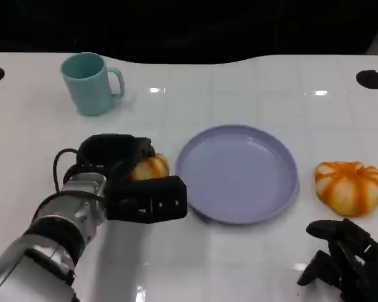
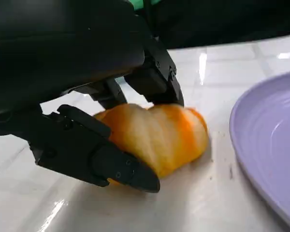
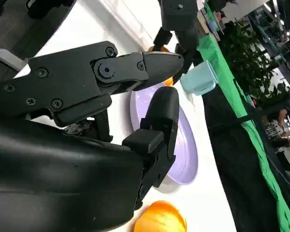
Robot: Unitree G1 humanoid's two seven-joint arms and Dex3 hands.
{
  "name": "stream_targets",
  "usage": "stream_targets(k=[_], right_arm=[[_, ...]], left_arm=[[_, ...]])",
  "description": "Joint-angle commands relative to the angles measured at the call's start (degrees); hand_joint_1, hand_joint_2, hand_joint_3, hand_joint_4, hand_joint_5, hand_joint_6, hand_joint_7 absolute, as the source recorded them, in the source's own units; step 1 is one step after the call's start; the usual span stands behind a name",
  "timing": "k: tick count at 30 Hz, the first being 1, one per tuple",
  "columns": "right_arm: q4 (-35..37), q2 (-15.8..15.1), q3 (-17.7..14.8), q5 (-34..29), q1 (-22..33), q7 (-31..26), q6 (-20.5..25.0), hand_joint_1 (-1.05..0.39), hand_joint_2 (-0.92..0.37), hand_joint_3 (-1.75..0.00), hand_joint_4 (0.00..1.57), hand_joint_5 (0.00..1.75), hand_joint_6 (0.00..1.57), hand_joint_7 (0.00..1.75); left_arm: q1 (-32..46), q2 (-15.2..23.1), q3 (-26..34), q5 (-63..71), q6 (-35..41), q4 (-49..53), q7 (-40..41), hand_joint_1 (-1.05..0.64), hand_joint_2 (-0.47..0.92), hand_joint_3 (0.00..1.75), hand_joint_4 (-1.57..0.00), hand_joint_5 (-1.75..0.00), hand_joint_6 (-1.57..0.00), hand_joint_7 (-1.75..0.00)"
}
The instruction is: Grasp the bread from the table and place it into the plate.
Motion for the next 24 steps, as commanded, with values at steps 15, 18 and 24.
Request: stream_targets(k=[15,18,24], right_arm=[[-0.81,-0.66,-0.81,0.79,0.1,-0.41,1.2,-0.74,-0.92,-0.17,0.69,1.44,0.72,1.0],[-0.81,-0.66,-0.81,0.79,0.1,-0.41,1.2,-0.74,-0.92,-0.17,0.69,1.44,0.72,1.0],[-0.71,-0.71,-0.7,0.35,-0.06,-0.79,1.15,-0.74,-0.92,-0.18,0.7,1.44,0.72,1.01]], left_arm=[[0.08,0.97,4.88,-6.97,-0.89,-0.56,5.73,-0.12,0.92,0.37,-0.79,-1.75,-0.51,-1.75],[0.09,0.98,4.9,-7.03,-0.93,-0.57,5.71,-0.12,0.91,0.38,-0.79,-1.75,-0.51,-1.75],[-1.81,0.51,8.12,-10.72,-5.55,-4.03,4.9,-0.12,0.71,0.81,-0.84,-1.75,-0.59,-1.75]])
